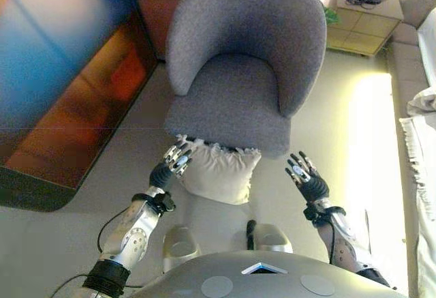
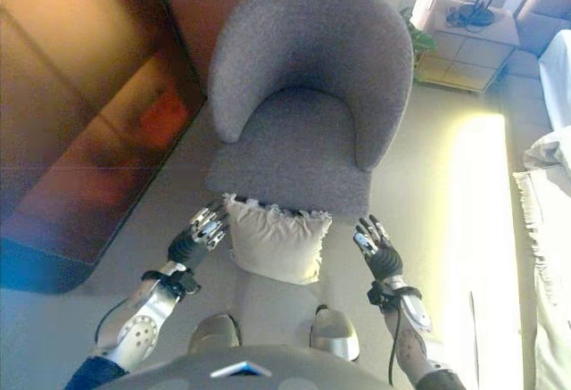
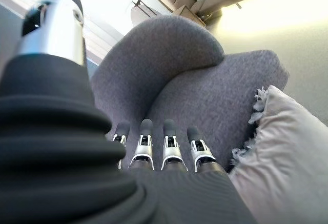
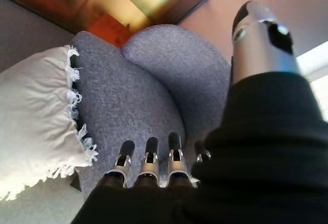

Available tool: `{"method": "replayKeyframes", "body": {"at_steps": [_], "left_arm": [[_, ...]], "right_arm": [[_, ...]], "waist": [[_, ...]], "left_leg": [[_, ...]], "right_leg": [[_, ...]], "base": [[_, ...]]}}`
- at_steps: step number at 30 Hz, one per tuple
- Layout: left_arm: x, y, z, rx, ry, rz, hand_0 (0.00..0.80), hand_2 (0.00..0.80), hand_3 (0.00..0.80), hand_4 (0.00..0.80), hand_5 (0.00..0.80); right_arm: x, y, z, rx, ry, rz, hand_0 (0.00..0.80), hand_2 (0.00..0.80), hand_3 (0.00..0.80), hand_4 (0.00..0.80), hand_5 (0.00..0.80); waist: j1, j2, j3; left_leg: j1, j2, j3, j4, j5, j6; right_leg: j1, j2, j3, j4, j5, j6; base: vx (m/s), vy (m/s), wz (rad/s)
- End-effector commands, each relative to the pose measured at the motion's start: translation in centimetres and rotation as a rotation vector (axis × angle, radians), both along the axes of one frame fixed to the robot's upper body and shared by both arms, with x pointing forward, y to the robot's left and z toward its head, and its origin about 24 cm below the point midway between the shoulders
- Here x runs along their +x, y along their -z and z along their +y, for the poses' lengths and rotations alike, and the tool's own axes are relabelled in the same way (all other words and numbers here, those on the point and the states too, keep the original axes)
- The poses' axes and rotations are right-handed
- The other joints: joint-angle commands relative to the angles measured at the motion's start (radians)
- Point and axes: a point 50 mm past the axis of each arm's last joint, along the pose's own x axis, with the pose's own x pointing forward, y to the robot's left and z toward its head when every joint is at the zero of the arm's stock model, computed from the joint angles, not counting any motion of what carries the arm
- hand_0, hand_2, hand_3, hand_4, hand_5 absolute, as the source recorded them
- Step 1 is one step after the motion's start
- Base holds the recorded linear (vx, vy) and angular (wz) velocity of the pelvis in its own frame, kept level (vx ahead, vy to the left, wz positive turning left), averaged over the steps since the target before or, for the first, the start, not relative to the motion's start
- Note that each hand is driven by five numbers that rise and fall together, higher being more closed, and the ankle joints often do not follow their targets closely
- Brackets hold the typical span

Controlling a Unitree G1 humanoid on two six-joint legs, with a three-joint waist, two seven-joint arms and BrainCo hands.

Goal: Pick up the cushion and take it to the sofa

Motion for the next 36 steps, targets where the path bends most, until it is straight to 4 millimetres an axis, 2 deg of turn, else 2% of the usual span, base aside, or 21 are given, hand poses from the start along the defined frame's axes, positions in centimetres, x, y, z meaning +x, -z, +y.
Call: {"method": "replayKeyframes", "body": {"at_steps": [1, 2, 5, 6, 8, 12, 15, 18, 22, 24, 26, 29, 31, 32, 33, 34, 35, 36], "left_arm": [[0.6, -1.3, 0.7, 0.023, -0.017, -0.084, 0.000, 0.000, 0.000, 0.000, 0.000], [0.4, -1.2, 0.7, 0.021, -0.022, -0.079, 0.000, 0.000, 0.000, 0.000, 0.000], [0.1, -1.0, 0.8, 0.024, -0.030, -0.078, 0.000, 0.000, 0.000, 0.000, 0.000], [0.1, -1.0, 0.9, 0.025, -0.031, -0.081, 0.000, 0.000, 0.000, 0.000, 0.000], [0.0, -1.2, 1.3, 0.028, -0.026, -0.087, 0.000, 0.000, 0.000, 0.000, 0.000], [-0.1, -1.4, 1.9, 0.070, 0.015, -0.094, 0.000, 0.000, 0.000, 0.000, 0.000], [-0.3, -1.8, 2.6, 0.112, 0.035, -0.094, 0.000, 0.000, 0.000, 0.000, 0.000], [-0.2, -1.8, 3.0, 0.146, 0.040, -0.098, 0.000, 0.000, 0.000, 0.000, 0.000], [0.6, -2.5, 3.1, 0.189, 0.086, -0.136, 0.000, 0.000, 0.000, 0.000, 0.000], [1.0, -2.9, 3.1, 0.204, 0.096, -0.148, 0.000, 0.000, 0.000, 0.000, 0.000], [1.8, -3.5, 3.2, 0.217, 0.094, -0.175, 0.000, 0.000, 0.000, 0.000, 0.000], [4.0, -5.0, 3.1, 0.246, 0.080, -0.269, 0.000, 0.000, 0.000, 0.000, 0.000], [5.4, -5.8, 2.7, 0.295, 0.056, -0.335, 0.000, 0.000, 0.000, 0.000, 0.000], [5.8, -6.0, 2.7, 0.312, 0.043, -0.351, 0.000, 0.000, 0.000, 0.000, 0.000], [6.3, -6.1, 2.6, 0.323, 0.030, -0.365, 0.000, 0.000, 0.000, 0.000, 0.000], [6.8, -6.2, 2.4, 0.323, 0.013, -0.373, 0.000, 0.000, 0.000, 0.000, 0.000], [7.1, -6.4, 2.3, 0.324, 0.000, -0.385, 0.000, 0.000, 0.000, 0.000, 0.000], [7.4, -6.6, 2.2, 0.328, -0.016, -0.404, 0.000, 0.000, 0.000, 0.000, 0.000]], "right_arm": [[1.5, -2.0, 0.3, 0.016, -0.039, -0.123, 0.000, 0.000, 0.000, 0.000, 0.000], [1.3, -1.8, 0.2, 0.017, -0.050, -0.119, 0.000, 0.000, 0.000, 0.000, 0.000], [1.2, -1.6, 0.2, 0.018, -0.070, -0.117, 0.000, 0.000, 0.000, 0.000, 0.000], [1.3, -1.6, 0.3, 0.019, -0.072, -0.119, 0.000, 0.000, 0.000, 0.000, 0.000], [1.5, -1.7, 0.4, 0.026, -0.063, -0.119, 0.000, 0.000, 0.000, 0.000, 0.000], [0.9, -1.5, -0.1, 0.071, 0.012, -0.098, 0.000, 0.000, 0.000, 0.000, 0.000], [0.3, -1.6, -0.5, 0.088, 0.046, -0.086, 0.000, 0.000, 0.000, 0.000, 0.000], [0.3, -1.7, -0.4, 0.084, 0.049, -0.103, 0.000, 0.000, 0.000, 0.000, 0.000], [1.2, -1.9, -0.3, 0.072, 0.090, -0.120, 0.000, 0.000, 0.000, 0.000, 0.000], [1.6, -1.8, 0.0, 0.060, 0.102, -0.118, 0.000, 0.000, 0.000, 0.000, 0.000], [2.5, -1.9, 0.1, 0.055, 0.108, -0.134, 0.000, 0.000, 0.000, 0.000, 0.000], [5.0, -2.5, 0.1, 0.025, 0.116, -0.186, 0.000, 0.000, 0.000, 0.000, 0.000], [7.4, -3.5, 0.2, -0.057, 0.111, -0.214, 0.000, 0.000, 0.000, 0.000, 0.000], [8.1, -3.8, 0.3, -0.080, 0.100, -0.223, 0.000, 0.000, 0.000, 0.000, 0.000], [8.8, -4.1, 0.5, -0.098, 0.096, -0.230, 0.000, 0.000, 0.000, 0.000, 0.000], [9.3, -4.6, 0.5, -0.126, 0.093, -0.239, 0.000, 0.000, 0.000, 0.000, 0.000], [9.8, -5.1, 0.6, -0.148, 0.087, -0.256, 0.000, 0.000, 0.000, 0.000, 0.000], [10.6, -5.7, 0.9, -0.174, 0.068, -0.280, 0.000, 0.000, 0.000, 0.000, 0.000]], "waist": [[0.039, 0.013, 0.029], [0.055, 0.010, 0.029], [0.074, 0.016, 0.025], [0.075, 0.020, 0.025], [0.068, 0.025, 0.022], [0.066, 0.022, 0.020], [0.076, 0.007, 0.012], [0.081, 0.001, 0.012], [0.107, -0.005, 0.019], [0.115, -0.005, 0.032], [0.120, -0.007, 0.055], [0.117, -0.006, 0.120], [0.110, -0.009, 0.168], [0.109, -0.011, 0.177], [0.105, -0.009, 0.184], [0.095, -0.007, 0.193], [0.098, -0.007, 0.204], [0.105, -0.007, 0.220]], "left_leg": [[-0.007, 0.041, -0.044, -0.230, 0.191, -0.042], [-0.018, 0.039, -0.065, -0.292, 0.195, -0.043], [-0.040, 0.050, -0.092, -0.296, 0.187, -0.042], [-0.040, 0.054, -0.089, -0.276, 0.181, -0.041], [-0.045, 0.056, -0.061, -0.214, 0.113, -0.027], [-0.094, 0.032, -0.050, -0.070, 0.041, -0.015], [-0.121, 0.007, -0.039, -0.012, 0.006, 0.003], [-0.137, -0.026, -0.038, -0.003, -0.015, 0.032], [-0.182, -0.065, -0.039, 0.034, -0.053, 0.075], [-0.186, -0.069, -0.026, 0.047, -0.070, 0.088], [-0.213, -0.063, -0.025, 0.072, -0.072, 0.079], [-0.296, -0.031, -0.044, 0.124, -0.052, 0.035], [-0.374, 0.002, -0.064, 0.187, -0.047, 0.007], [-0.400, 0.006, -0.071, 0.206, -0.049, 0.003], [-0.432, 0.003, -0.091, 0.230, -0.054, 0.001], [-0.472, -0.007, -0.126, 0.254, -0.054, -0.001], [-0.496, -0.008, -0.148, 0.276, -0.055, -0.011], [-0.526, -0.013, -0.203, 0.310, -0.044, -0.035]], "right_leg": [[0.116, 0.039, 0.004, -0.107, 0.037, 0.049], [0.150, 0.031, 0.010, -0.118, 0.026, 0.055], [0.194, 0.017, 0.024, -0.115, -0.015, 0.060], [0.198, 0.010, 0.028, -0.104, -0.028, 0.062], [0.195, -0.020, 0.027, -0.058, -0.052, 0.077], [0.196, -0.082, 0.014, 0.007, -0.073, 0.112], [0.224, -0.135, -0.022, -0.011, -0.046, 0.147], [0.201, -0.175, -0.026, 0.006, 0.003, 0.159], [0.154, -0.211, -0.042, 0.102, 0.055, 0.145], [0.103, -0.213, -0.050, 0.165, 0.069, 0.134], [0.061, -0.190, -0.052, 0.129, 0.043, 0.122], [0.007, -0.158, -0.051, 0.035, 0.026, 0.110], [-0.057, -0.155, -0.036, 0.025, 0.034, 0.110], [-0.073, -0.160, -0.034, 0.018, 0.038, 0.116], [-0.094, -0.158, -0.008, 0.015, 0.034, 0.122], [-0.149, -0.141, 0.040, 0.036, 0.029, 0.117], [-0.183, -0.140, 0.048, 0.063, 0.021, 0.113], [-0.211, -0.135, 0.062, 0.092, 0.004, 0.107]], "base": [[0.332, 0.140, 0.11], [0.345, 0.151, 0.07], [0.297, 0.159, -0.14], [0.318, 0.222, -0.34], [0.279, 0.230, -0.53], [0.328, 0.226, -0.24], [0.293, 0.165, 0.02], [0.205, 0.179, 0.02], [0.114, 0.162, 0.00], [0.084, 0.101, -0.10], [-0.025, -0.047, -0.17], [-0.183, -0.121, -0.27], [-0.195, -0.132, -0.14], [-0.145, -0.110, -0.12], [-0.119, -0.090, -0.19], [-0.117, -0.069, -0.19], [-0.127, -0.015, -0.20], [-0.074, 0.082, -0.24]]}}
